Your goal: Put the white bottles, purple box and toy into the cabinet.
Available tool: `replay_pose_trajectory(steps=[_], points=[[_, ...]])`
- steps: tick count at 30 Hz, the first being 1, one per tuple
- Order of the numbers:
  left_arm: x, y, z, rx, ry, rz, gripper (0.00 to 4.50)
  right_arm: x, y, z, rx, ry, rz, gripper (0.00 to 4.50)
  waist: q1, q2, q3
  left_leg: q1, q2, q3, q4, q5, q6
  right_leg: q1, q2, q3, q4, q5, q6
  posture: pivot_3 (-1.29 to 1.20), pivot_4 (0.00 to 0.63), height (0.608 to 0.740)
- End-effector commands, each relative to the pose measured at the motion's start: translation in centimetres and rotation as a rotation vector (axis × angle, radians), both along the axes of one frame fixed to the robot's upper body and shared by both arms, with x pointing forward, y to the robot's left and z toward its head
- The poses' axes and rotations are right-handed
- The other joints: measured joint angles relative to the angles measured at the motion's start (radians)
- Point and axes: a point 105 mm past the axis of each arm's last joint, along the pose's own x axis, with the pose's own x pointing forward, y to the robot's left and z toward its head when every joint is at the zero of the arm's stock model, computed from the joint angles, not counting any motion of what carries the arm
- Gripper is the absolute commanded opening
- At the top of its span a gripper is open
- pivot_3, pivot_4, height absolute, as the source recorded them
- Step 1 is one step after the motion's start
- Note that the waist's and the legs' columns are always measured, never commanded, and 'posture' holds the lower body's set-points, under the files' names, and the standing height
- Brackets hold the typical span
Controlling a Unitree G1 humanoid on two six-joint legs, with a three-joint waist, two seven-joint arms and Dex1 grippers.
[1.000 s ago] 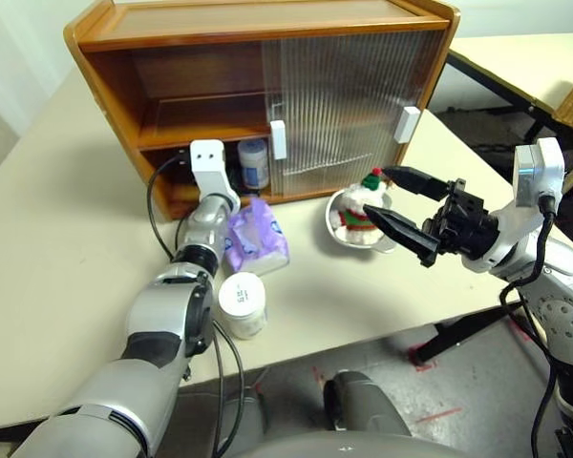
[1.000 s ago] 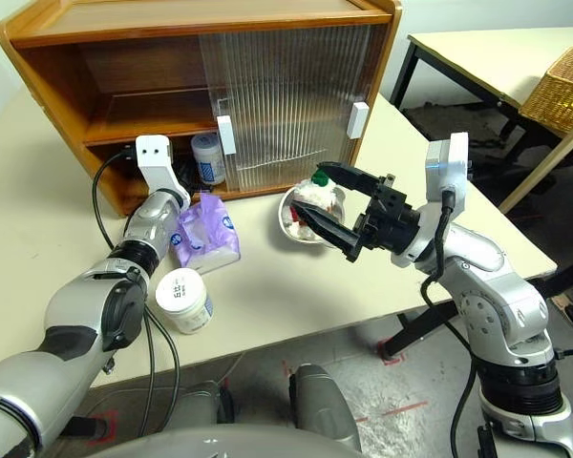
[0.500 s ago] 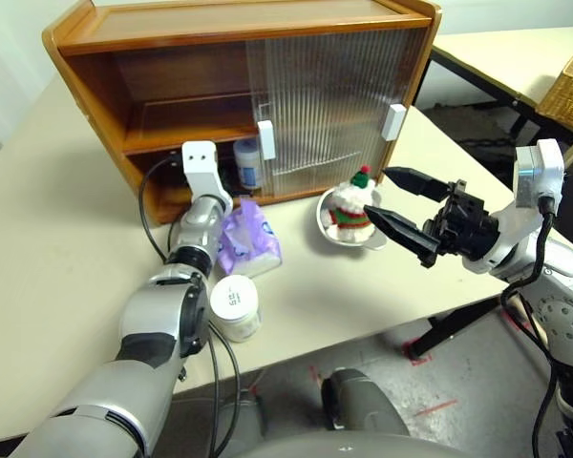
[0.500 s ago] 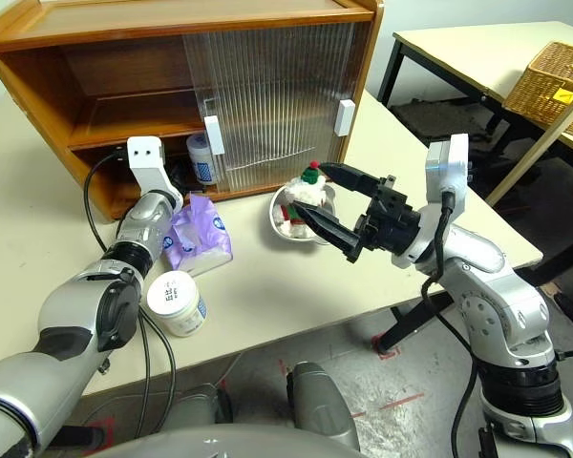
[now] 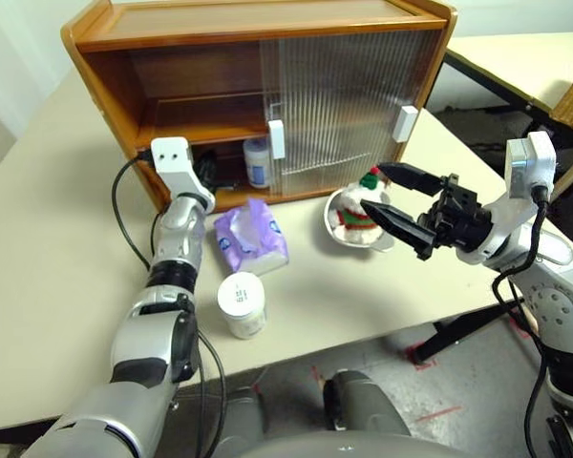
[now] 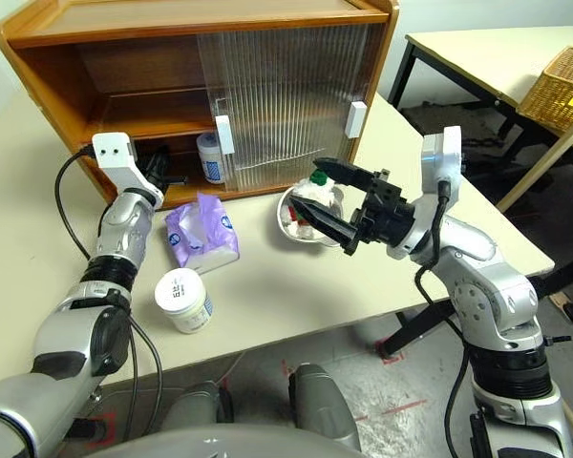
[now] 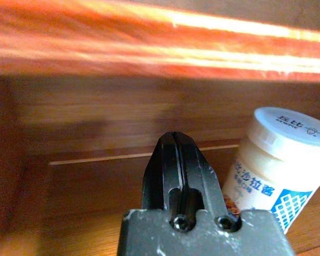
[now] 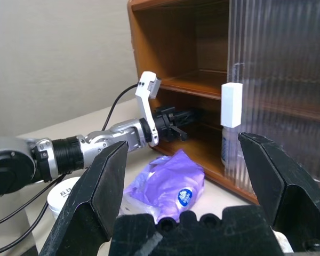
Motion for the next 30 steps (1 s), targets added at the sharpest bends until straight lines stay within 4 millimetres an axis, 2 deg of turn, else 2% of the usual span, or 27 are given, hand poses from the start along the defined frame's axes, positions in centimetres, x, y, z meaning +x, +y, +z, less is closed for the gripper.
replay_pose_trajectory(steps=[1,8,11,15,20,25,30], points=[[-0.7,-0.3,-0.2,-0.01,0.023,-0.058,0.04,0.1,0.3,0.0,-0.008,-0.013,0.016,4.5,0.012,0.0,0.0,0.0,0.0,0.0,0.0,0.0,0.0,0.0,0.0,0.0,0.0,0.0,0.0,-0.05,0.0,0.74],[-2.9,-0.5,-0.1,-0.009,0.074,-0.271,0.04,0.2,0.5,-0.1,-0.013,-0.009,0.043,4.5,0.026,0.0,0.0,0.0,0.0,0.001,0.0,0.0,0.001,0.0,0.0,0.0,0.0,0.0,-0.001,-0.02,0.0,0.74],[-4.3,0.0,0.8,0.039,0.053,-0.376,0.98,0.3,0.7,-0.1,-0.012,-0.009,0.055,4.5,0.033,0.0,0.0,0.001,0.0,0.001,0.0,0.001,0.001,0.0,0.001,0.001,0.0,0.0,-0.001,-0.01,0.0,0.74],[-5.4,0.7,1.7,0.075,0.022,-0.462,2.63,0.4,0.8,-0.2,-0.011,-0.008,0.067,4.5,0.047,0.0,0.0,0.001,0.0,0.001,0.0,0.001,0.001,0.0,0.002,0.0,0.001,-0.001,-0.003,0.01,0.0,0.74],[-7.6,1.0,1.9,0.129,-0.002,-0.617,4.47,0.6,1.0,-0.2,-0.01,-0.008,0.081,4.5,0.067,0.001,0.0,0.001,0.001,0.002,0.0,0.002,0.004,-0.001,0.002,0.001,0.001,-0.001,-0.003,0.02,0.0,0.74],[-11.8,0.6,1.4,0.183,-0.002,-0.909,4.47,0.7,1.3,-0.2,-0.013,-0.01,0.1,4.5,0.068,0.001,0.0,0.001,0.002,0.004,-0.001,0.002,0.004,-0.001,0.001,0.0,0.001,-0.002,-0.005,0.04,0.0,0.74],[-14.6,0.8,1.9,0.163,-0.033,-1.087,4.47,0.9,1.4,0.0,-0.012,-0.017,0.109,4.5,0.069,0.002,0.001,0.001,0.003,0.004,-0.001,0.002,0.004,-0.002,0.0,0.0,0.002,-0.003,-0.007,0.04,0.0,0.74]])
